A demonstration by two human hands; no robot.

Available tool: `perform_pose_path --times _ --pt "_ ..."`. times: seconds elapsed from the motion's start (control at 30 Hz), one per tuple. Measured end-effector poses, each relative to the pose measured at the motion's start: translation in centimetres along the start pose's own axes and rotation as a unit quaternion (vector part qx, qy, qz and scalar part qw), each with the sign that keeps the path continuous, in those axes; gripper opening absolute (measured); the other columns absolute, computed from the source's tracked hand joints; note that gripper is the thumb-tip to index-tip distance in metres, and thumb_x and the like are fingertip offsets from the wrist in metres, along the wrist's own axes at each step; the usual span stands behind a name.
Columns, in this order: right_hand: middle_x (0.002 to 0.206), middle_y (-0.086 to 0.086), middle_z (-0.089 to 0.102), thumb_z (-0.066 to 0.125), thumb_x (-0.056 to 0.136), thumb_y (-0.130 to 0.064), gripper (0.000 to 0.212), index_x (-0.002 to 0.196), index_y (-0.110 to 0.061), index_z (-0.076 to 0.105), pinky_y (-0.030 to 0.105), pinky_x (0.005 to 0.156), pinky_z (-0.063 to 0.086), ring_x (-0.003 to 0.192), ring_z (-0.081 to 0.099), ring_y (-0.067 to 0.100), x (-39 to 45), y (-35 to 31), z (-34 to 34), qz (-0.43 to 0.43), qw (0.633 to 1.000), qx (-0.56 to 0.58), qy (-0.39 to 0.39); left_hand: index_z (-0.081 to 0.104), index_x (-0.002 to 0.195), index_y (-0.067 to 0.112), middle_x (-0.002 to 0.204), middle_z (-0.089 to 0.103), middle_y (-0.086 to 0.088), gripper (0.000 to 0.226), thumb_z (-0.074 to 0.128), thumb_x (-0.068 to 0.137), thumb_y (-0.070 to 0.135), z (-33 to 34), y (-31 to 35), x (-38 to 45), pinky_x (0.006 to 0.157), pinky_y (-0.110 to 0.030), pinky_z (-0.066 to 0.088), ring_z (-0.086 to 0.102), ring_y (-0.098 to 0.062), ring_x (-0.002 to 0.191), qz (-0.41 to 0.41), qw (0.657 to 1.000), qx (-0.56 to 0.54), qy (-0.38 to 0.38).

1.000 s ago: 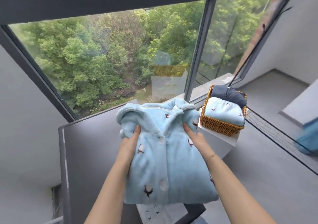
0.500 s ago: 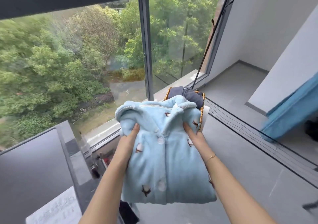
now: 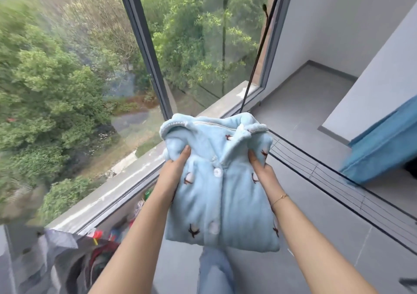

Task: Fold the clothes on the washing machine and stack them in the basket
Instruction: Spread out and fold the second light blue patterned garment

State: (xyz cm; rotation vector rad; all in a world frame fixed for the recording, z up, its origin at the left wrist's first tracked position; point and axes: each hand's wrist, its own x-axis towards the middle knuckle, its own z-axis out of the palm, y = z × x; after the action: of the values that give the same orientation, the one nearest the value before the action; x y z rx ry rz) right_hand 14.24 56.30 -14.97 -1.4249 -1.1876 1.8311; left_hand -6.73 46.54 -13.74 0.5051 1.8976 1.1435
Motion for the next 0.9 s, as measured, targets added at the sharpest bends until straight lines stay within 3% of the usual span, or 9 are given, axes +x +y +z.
perform_pose_path --times 0.17,0.27,0.37,0.47,0.57,0.63,0.7,0.8,0.9 --pt "0.095 0.003 0.075 0.059 0.085 -0.059 0.054 0.116 -0.016 0.065 0.031 0.077 0.054 0.091 0.071 0.019 10.3 -0.2 -0.1 0.018 0.999 0.032 0.011 0.065 0.116 0.021 0.11 0.068 0.003 0.065 0.054 0.079 0.074 3.7 1.9 11.6 0.08 -0.03 0.047 0.063 -0.012 0.095 -0.02 0.999 0.011 -0.029" --pt "0.104 0.003 0.074 0.059 0.086 -0.057 0.049 0.119 -0.021 0.061 0.04 0.091 0.053 0.096 0.071 0.02 18.5 0.1 0.0 0.048 0.996 0.064 0.033 0.064 0.115 0.022 0.108 0.069 0.003 0.063 0.053 0.08 0.073 6.5 2.2 20.1 0.094 -0.037 0.049 0.065 -0.016 0.098 -0.037 0.998 0.03 -0.051" --pt "0.112 0.007 0.071 0.067 0.08 -0.055 0.056 0.123 -0.019 0.058 0.046 0.094 0.052 0.1 0.069 0.025 24.7 2.5 0.1 0.097 0.991 0.074 0.048 0.061 0.118 0.024 0.109 0.067 0.005 0.059 0.051 0.082 0.07 8.7 0.5 25.8 0.097 -0.036 0.047 0.062 -0.019 0.104 -0.057 0.992 0.093 -0.062" --pt "0.132 0.011 0.054 0.074 0.072 -0.039 0.067 0.13 -0.021 0.046 0.043 0.095 0.051 0.104 0.063 0.025 27.4 5.4 0.3 0.112 0.979 -0.019 0.172 0.051 0.123 0.017 0.12 0.061 -0.006 0.051 0.053 0.088 0.054 10.4 -2.2 27.8 0.098 -0.039 0.044 0.056 -0.028 0.115 -0.025 0.981 0.191 -0.021" --pt "0.157 0.01 0.016 0.061 0.087 -0.017 0.07 0.148 -0.021 0.027 0.038 0.116 0.024 0.139 0.03 0.024 27.7 4.8 1.3 -0.054 0.935 -0.222 0.272 0.031 0.147 0.017 0.155 0.029 -0.009 0.06 0.046 0.095 0.043 11.9 -1.8 27.2 0.118 -0.041 0.019 0.025 -0.027 0.144 0.144 0.939 0.306 0.067" --pt "0.161 0.006 0.009 0.05 0.093 -0.026 0.061 0.149 -0.026 0.029 0.037 0.118 0.005 0.148 0.01 0.02 27.7 3.7 2.3 -0.209 0.873 -0.369 0.24 0.023 0.152 0.027 0.161 0.011 -0.004 0.063 0.04 0.095 0.046 13.1 -0.7 26.3 0.121 -0.041 0.002 0.006 -0.022 0.149 0.274 0.869 0.401 0.092" --pt "0.161 0.004 0.013 0.04 0.094 -0.039 0.052 0.145 -0.031 0.037 0.042 0.117 -0.001 0.149 0.003 0.022 29.0 3.5 3.1 -0.247 0.833 -0.461 0.178 0.029 0.149 0.035 0.162 0.008 -0.002 0.058 0.035 0.093 0.05 14.6 -1.1 26.9 0.12 -0.047 0.001 0.001 -0.021 0.15 0.302 0.835 0.456 0.061" --pt "0.159 0.002 0.022 0.034 0.093 -0.04 0.049 0.14 -0.034 0.047 0.056 0.115 0.018 0.147 0.011 0.023 31.9 4.9 2.8 -0.182 0.82 -0.528 0.129 0.042 0.143 0.038 0.162 0.007 0.004 0.056 0.028 0.09 0.05 15.5 -3.8 29.1 0.118 -0.053 0.005 0.001 -0.019 0.149 0.187 0.848 0.493 0.047" --pt "0.149 -0.001 0.042 0.037 0.089 -0.034 0.048 0.135 -0.033 0.053 0.055 0.102 0.039 0.137 0.034 0.024 33.9 6.9 2.8 -0.164 0.788 -0.587 0.09 0.051 0.138 0.033 0.16 0.018 0.001 0.056 0.032 0.086 0.044 15.2 -6.3 31.0 0.117 -0.055 0.012 0.01 -0.021 0.148 0.167 0.845 0.506 0.053"
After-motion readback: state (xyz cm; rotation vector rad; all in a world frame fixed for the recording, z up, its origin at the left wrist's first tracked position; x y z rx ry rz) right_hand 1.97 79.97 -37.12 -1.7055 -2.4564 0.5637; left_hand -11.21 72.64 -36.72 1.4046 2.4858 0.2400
